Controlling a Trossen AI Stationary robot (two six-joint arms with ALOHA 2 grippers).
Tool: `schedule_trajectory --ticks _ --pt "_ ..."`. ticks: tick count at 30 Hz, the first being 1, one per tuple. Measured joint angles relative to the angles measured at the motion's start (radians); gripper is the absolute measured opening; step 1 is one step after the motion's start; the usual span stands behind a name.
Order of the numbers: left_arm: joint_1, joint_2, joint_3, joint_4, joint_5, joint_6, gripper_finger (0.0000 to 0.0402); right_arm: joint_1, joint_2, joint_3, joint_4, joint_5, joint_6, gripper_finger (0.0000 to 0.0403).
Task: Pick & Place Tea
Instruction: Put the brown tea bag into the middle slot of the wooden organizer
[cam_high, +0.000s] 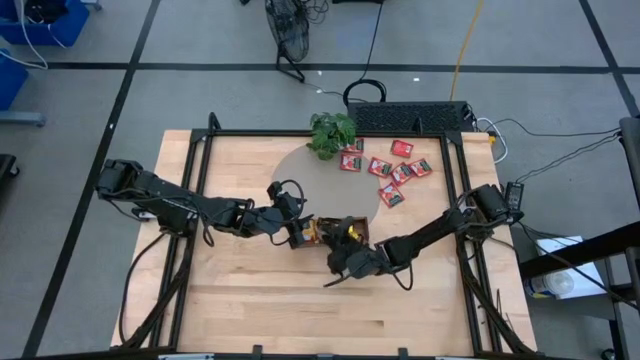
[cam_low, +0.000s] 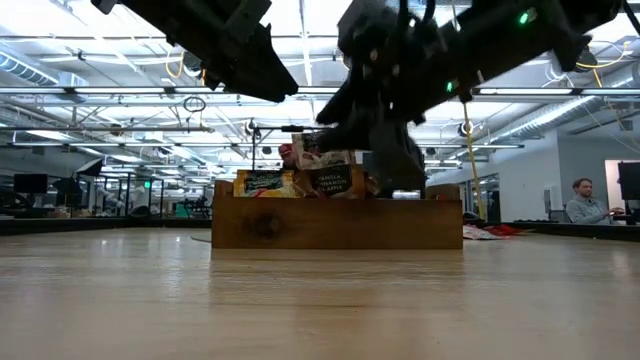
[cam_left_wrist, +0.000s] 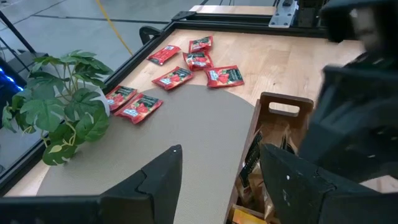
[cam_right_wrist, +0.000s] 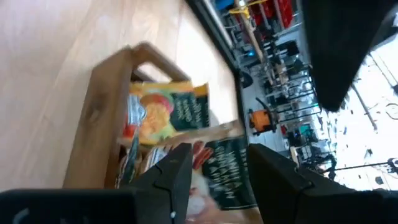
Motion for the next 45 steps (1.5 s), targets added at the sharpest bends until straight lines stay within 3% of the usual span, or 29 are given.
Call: schedule_trajectory --ticks 5,9,11,15,18,21,40,45 --pt "0.0 0.0 0.0 0.001 0.0 0.0 0.0216 0.026 -0.061 0.001 -0.027 0.015 0.083 0.0141" --pt "0.0 0.0 0.0 -0.001 0.0 0.0 0.0216 0.039 -0.182 0.001 -0.154 -0.031 0.213 0.0141" --pt "0.0 0.0 0.0 -0.001 0.0 0.0 0.0216 0.016 -0.266 0.011 -0.301 -0.12 0.344 0.0141" --pt "0.0 0.0 0.0 0.0 0.0 0.0 0.0216 -0.103 -0.383 0.034 -0.565 -0.417 0.655 0.0141" --pt "0.0 0.0 0.0 0.003 0.0 0.0 0.0216 -0.186 -0.388 0.032 -0.628 -0.645 0.782 0.0141" --pt "0.0 0.0 0.0 0.008 -0.001 0.0 0.0216 -0.233 -0.36 0.032 -0.618 -0.759 0.811 0.0141" --pt "0.0 0.0 0.0 0.006 0.0 0.013 0.0216 -0.334 -0.324 0.031 -0.558 -0.804 0.755 0.0141" --pt "0.0 0.0 0.0 0.007 0.0 0.019 0.0216 -0.336 -0.282 0.031 -0.546 -0.895 0.757 0.0141"
